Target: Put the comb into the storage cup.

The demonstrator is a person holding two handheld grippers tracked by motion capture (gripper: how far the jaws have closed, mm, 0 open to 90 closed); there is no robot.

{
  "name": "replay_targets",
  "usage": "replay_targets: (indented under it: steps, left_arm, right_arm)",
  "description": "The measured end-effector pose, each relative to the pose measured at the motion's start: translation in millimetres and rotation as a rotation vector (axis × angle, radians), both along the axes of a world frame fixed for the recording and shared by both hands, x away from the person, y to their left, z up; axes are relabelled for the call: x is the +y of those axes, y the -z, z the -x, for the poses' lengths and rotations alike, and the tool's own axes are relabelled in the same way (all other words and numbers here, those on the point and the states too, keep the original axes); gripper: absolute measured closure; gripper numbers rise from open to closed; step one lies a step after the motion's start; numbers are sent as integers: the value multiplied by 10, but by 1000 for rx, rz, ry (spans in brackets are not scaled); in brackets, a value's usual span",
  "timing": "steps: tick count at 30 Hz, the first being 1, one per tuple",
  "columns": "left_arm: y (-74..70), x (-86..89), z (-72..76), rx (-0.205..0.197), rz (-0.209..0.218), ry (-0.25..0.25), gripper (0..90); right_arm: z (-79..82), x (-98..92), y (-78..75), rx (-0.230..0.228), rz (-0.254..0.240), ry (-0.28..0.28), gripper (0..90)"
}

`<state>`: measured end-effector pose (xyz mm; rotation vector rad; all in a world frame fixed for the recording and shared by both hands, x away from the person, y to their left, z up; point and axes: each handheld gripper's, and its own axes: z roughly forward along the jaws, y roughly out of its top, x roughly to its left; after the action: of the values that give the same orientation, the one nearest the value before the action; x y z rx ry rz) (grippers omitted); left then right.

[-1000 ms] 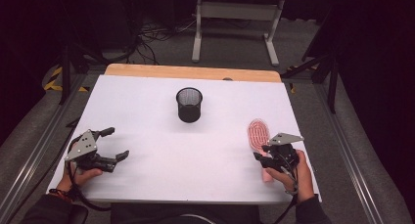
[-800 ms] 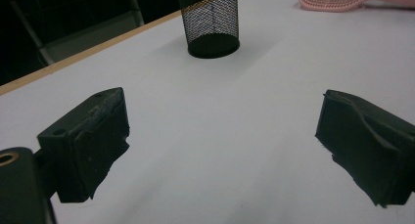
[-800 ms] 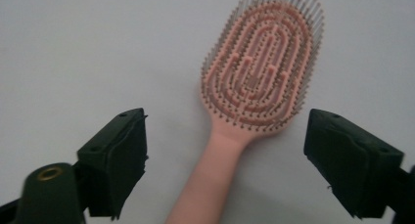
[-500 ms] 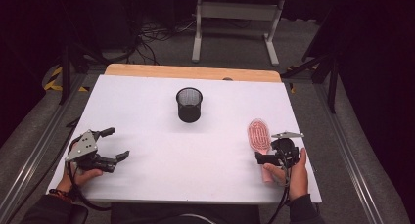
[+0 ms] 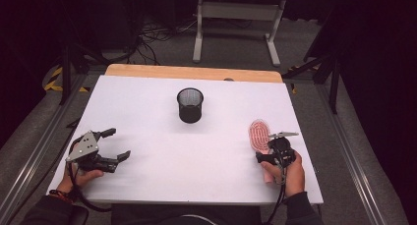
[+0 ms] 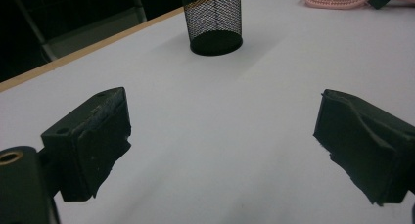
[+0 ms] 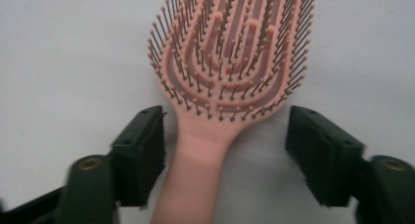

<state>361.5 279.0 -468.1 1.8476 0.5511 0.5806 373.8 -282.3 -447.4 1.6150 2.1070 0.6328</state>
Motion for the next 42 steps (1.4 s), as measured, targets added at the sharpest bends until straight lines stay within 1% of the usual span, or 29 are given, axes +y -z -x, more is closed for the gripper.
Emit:
replay_targets:
  steps: [3,4,5,7,9,10,11,12,14,15,17,18,20,22,27,31,33,34,35,39,40,41,42]
  left_arm:
    - [-2,3,-1,-4,5,-5,75]
    - [-3,3,0,-4,4,-5,74]
    - [-4,3,2,-5,3,-4,73]
    - [-8,4,7,-4,5,-4,72]
    - [-12,5,11,-5,3,-5,71]
    - [-11,3,11,-3,4,-4,71]
    - [-10,1,9,-2,3,-3,71]
    - [-9,-3,8,-2,0,-3,71]
    - [-8,-12,10,-1,-2,0,69]
    - [-7,-15,8,-1,-3,1,69]
    - [-2,-16,2,3,-7,3,69]
    - [-1,-17,0,5,-7,3,69]
    - [-1,-16,1,3,-9,4,69]
    - [-1,-16,1,4,-8,4,69]
    - [0,-16,3,3,-11,5,69]
    - [-2,-21,1,3,-12,5,69]
    - [-2,-23,0,2,-13,2,69]
    - [-3,-23,0,2,-13,2,69]
    - [-2,-24,0,2,-12,1,69]
    - [-3,-26,0,0,-12,-3,69]
    - [-3,-27,-1,0,-11,-9,69]
    - [-3,-26,-4,3,-9,-11,69]
    - [-1,-30,-9,5,-4,-12,69]
  right_arm:
    - [14,25,13,-18,-4,24,381]
    - [17,26,13,-21,-5,25,402]
    - [19,27,14,-24,-10,29,406]
    - [21,38,15,-28,1,26,413]
    - [22,35,15,-29,-2,24,424]
    - [24,33,14,-29,-5,24,447]
    - [30,33,11,-29,-9,19,540]
    - [35,27,8,-36,-20,13,612]
    - [28,10,6,-36,-29,9,639]
    - [18,2,1,-33,-22,-3,655]
    - [-4,-21,-6,-23,-29,-16,682]
    - [-13,-25,-7,-23,-20,-31,686]
    - [-23,-20,-10,-18,-10,-42,689]
    - [-21,-14,-7,-27,5,-55,691]
    - [-23,-47,-4,-38,-8,-86,692]
    - [-25,-63,6,-65,-25,-107,692]
    - [-22,-78,-3,-80,-40,-103,692]
    - [-20,-84,-7,-90,-45,-114,693]
    - [-19,-88,-8,-99,-55,-110,693]
    - [-19,-99,-11,-133,-69,-111,693]
    - [-20,-98,-14,-148,-69,-123,693]
    - [-20,-100,-20,-158,-82,-123,693]
    - [-23,-100,-25,-170,-84,-122,693]
